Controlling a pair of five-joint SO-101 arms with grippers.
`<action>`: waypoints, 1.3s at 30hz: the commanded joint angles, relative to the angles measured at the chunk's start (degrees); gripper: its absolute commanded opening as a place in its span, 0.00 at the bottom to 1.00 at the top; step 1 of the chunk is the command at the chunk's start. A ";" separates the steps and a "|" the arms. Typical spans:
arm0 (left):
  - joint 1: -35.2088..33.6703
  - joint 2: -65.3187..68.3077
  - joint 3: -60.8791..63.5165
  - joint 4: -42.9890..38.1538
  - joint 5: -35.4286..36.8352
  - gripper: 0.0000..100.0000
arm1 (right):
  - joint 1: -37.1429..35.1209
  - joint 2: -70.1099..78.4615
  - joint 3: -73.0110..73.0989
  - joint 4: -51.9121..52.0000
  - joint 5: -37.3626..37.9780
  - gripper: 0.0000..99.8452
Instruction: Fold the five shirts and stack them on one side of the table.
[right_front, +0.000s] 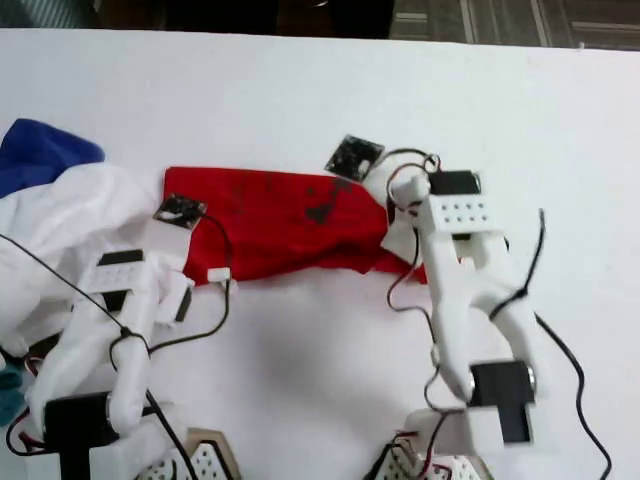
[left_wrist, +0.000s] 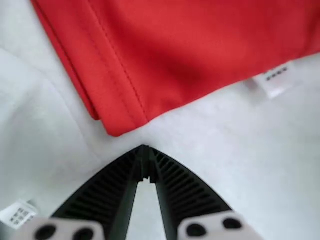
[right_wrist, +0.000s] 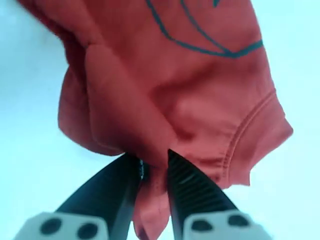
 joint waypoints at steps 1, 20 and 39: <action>-0.44 -1.32 0.13 -1.14 0.26 0.03 | 0.92 6.29 -6.86 -0.66 0.00 0.06; -0.44 -1.32 0.13 -1.14 0.26 0.03 | 8.13 20.79 -37.45 11.30 -16.26 0.10; -0.44 -1.32 0.04 -1.14 0.18 0.03 | -5.23 26.51 -37.36 23.96 -19.60 0.02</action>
